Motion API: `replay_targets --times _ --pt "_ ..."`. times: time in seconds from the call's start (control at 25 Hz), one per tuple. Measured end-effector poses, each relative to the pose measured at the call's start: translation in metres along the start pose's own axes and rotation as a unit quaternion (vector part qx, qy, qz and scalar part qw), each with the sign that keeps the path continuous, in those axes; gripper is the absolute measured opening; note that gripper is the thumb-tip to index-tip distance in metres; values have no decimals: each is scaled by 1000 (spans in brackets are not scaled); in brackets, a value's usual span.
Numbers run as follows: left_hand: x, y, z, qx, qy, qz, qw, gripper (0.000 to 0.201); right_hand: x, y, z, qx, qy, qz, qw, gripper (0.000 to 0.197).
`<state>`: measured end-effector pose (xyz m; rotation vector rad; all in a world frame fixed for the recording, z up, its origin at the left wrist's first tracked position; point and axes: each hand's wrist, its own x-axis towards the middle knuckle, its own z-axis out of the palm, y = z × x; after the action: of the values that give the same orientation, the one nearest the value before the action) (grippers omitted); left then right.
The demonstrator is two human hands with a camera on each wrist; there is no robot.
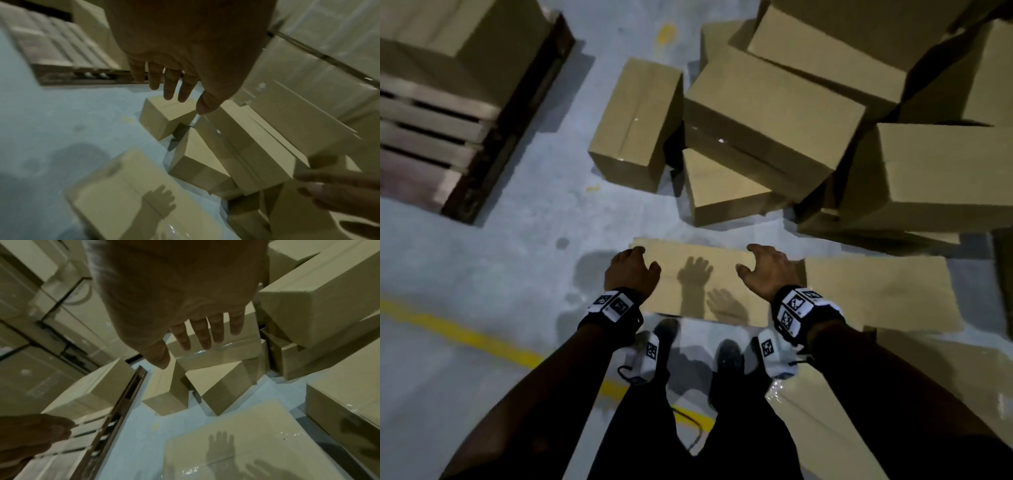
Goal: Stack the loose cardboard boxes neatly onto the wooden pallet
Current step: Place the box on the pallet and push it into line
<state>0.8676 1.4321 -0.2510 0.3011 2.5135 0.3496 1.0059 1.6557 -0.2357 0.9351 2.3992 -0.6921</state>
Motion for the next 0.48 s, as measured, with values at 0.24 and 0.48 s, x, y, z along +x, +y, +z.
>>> replay_targets --times 0.24,0.48 --pt "12 -42 98 -228 -10 -215 949 67 80 7 48 -51 -70 -64 994 76" --pt "80 -63 256 -397 17 -385 833 90 221 25 156 -126 -117 -116 978 96"
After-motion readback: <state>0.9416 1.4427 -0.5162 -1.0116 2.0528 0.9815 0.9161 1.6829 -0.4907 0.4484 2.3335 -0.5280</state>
